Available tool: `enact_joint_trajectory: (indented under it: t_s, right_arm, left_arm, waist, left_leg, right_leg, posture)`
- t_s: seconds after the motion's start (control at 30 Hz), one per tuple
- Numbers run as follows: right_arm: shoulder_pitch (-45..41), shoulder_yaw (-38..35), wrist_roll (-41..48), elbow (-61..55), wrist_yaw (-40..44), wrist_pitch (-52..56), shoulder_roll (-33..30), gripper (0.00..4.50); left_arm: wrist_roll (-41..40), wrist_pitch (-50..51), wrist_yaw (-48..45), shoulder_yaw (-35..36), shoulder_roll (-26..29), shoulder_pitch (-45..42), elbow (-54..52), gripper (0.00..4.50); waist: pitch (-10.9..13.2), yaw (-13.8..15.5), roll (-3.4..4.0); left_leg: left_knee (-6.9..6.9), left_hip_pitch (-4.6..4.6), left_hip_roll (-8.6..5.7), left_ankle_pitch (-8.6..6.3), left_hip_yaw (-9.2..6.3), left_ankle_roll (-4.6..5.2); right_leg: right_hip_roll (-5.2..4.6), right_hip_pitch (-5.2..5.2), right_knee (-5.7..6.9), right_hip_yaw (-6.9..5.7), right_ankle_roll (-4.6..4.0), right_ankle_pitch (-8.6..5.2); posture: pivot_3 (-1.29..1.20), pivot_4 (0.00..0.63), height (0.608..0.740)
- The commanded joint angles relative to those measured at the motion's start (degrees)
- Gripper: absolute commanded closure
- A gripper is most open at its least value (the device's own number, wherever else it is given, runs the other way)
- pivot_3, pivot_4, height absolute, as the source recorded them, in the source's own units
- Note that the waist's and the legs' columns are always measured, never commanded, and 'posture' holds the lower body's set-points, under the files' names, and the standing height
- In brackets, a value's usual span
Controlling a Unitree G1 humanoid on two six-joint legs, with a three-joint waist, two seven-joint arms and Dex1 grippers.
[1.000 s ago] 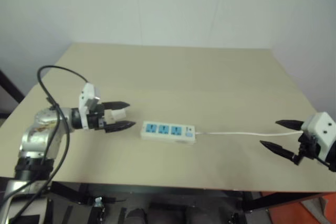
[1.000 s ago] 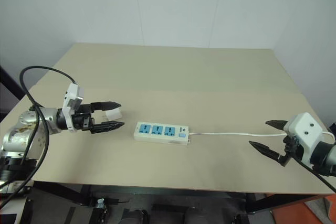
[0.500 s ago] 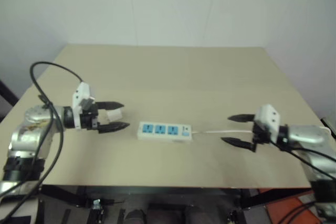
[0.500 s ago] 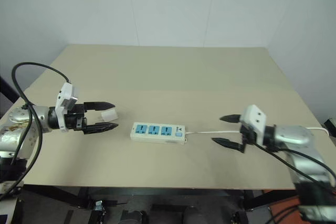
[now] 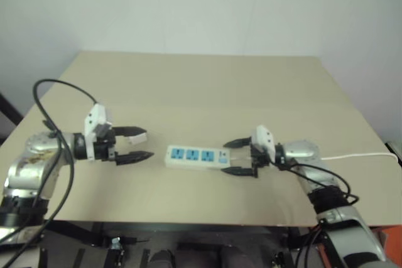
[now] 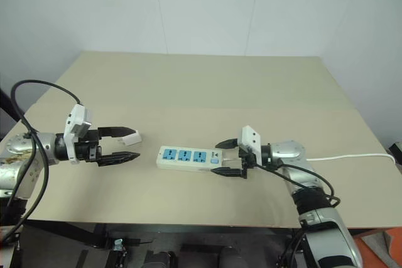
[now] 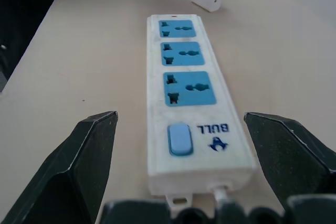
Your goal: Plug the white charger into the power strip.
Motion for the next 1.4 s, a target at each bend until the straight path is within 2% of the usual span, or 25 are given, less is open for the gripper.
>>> enact_joint_trajectory:
  t_s: [0.03, 0.27, 0.37, 0.57, 0.7, 0.83, 0.9, 1.17, 1.37, 1.4]
  right_arm:
    - [-3.63, -0.53, -1.19, 4.52, -0.96, -3.65, 1.49, 0.0]
    - [-6.93, -0.08, -2.82, 12.7, 1.78, -6.24, 2.45, 0.0]
    - [-7.01, -0.42, -1.85, 13.94, 5.47, -4.77, 2.12, 0.0]
    - [-7.71, -2.47, -0.08, 14.83, 6.58, -1.15, 2.59, 0.0]
    - [-6.21, -1.43, -2.05, 16.03, 5.91, -5.91, 2.76, 0.0]
    - [-3.15, -2.81, -1.58, 17.1, 4.88, -15.92, 4.16, 0.0]
    - [-2.74, -3.69, -0.88, 18.15, 4.09, -17.44, 4.89, 0.0]
    - [-4.52, -4.64, -1.76, 24.25, 1.8, -18.97, 6.24, 0.0]
    - [-5.01, -4.62, -1.33, 25.74, 3.18, -17.97, 6.47, 0.0]
    - [-5.08, -4.64, -1.17, 25.83, 3.61, -17.78, 6.49, 0.18]
  left_arm:
    - [0.43, -0.66, 1.05, 0.72, 0.54, 0.25, -2.15, 0.04]
    - [-0.24, -0.11, 1.45, 0.89, 0.63, 1.65, -3.77, 0.04]
    - [-0.44, 0.03, 1.49, 1.26, 0.91, 2.1, -4.0, 0.04]
    - [-0.49, 0.21, 1.58, 1.59, 0.97, 2.48, -4.13, 0.04]
    - [0.12, -0.16, 1.67, 0.84, 0.76, 2.6, -3.98, 0.04]
    - [0.13, -0.09, 1.74, 0.54, 0.59, 2.01, -3.74, 0.04]
    - [0.14, -0.17, 1.6, 0.54, 0.68, 1.88, -3.64, 0.04]
    - [0.13, -0.05, 1.53, 0.35, 0.64, 1.49, -3.59, 0.04]
    - [0.04, 0.08, 1.58, 0.66, 0.93, 1.66, -3.89, 0.04]
    - [0.0, 0.08, 1.58, 0.73, 0.94, 1.69, -3.89, 0.01]
  waist:
    - [0.0, -0.03, 0.0]
    - [0.0, -0.02, 0.01]
    - [0.01, -0.01, 0.01]
    - [0.01, -0.04, 0.01]
    - [0.01, -0.05, 0.02]
    - [0.01, -0.06, 0.01]
    - [0.01, -0.08, 0.02]
    - [0.01, -0.26, 0.02]
    - [0.01, -0.27, 0.02]
    - [0.01, -0.27, 0.02]
  left_leg:
    - [0.0, 0.02, -0.01, 0.0, 0.01, -0.01]
    - [-0.04, 0.02, 0.0, 0.01, 0.0, -0.01]
    - [-0.03, 0.03, 0.0, 0.0, 0.01, -0.01]
    - [-0.03, 0.04, -0.01, 0.0, 0.0, -0.01]
    - [-0.03, 0.04, -0.01, 0.0, 0.01, -0.01]
    - [-0.04, 0.04, 0.0, 0.0, 0.01, -0.01]
    - [-0.05, 0.03, 0.0, 0.0, 0.01, -0.01]
    - [-0.04, 0.12, 0.01, 0.01, 0.01, -0.01]
    - [-0.04, 0.15, 0.01, 0.01, 0.02, -0.01]
    - [-0.04, 0.15, 0.01, 0.01, 0.02, -0.01]
  right_leg:
    - [-0.01, 0.01, 0.01, 0.01, 0.0, 0.0]
    - [-0.01, 0.02, -0.01, 0.01, -0.02, 0.01]
    - [-0.01, 0.02, -0.02, 0.01, -0.03, 0.01]
    - [-0.01, 0.02, 0.01, 0.01, -0.03, 0.02]
    - [-0.01, 0.02, 0.0, 0.01, -0.03, 0.02]
    - [-0.01, 0.02, -0.01, 0.01, -0.03, 0.01]
    - [-0.01, 0.02, -0.02, 0.01, -0.03, 0.01]
    - [0.02, 0.06, 0.02, 0.03, -0.03, 0.02]
    - [0.01, 0.09, 0.01, 0.03, -0.04, 0.03]
    - [0.01, 0.09, 0.01, 0.03, -0.04, 0.03]
  posture:
    - [0.0, 0.15, 0.74]
    - [0.0, 0.15, 0.74]
    - [0.0, 0.15, 0.74]
    - [0.0, 0.15, 0.74]
    - [0.0, 0.15, 0.74]
    - [0.0, 0.15, 0.74]
    - [0.0, 0.15, 0.74]
    - [0.0, 0.15, 0.74]
    - [0.0, 0.15, 0.74]
    - [0.0, 0.15, 0.74]
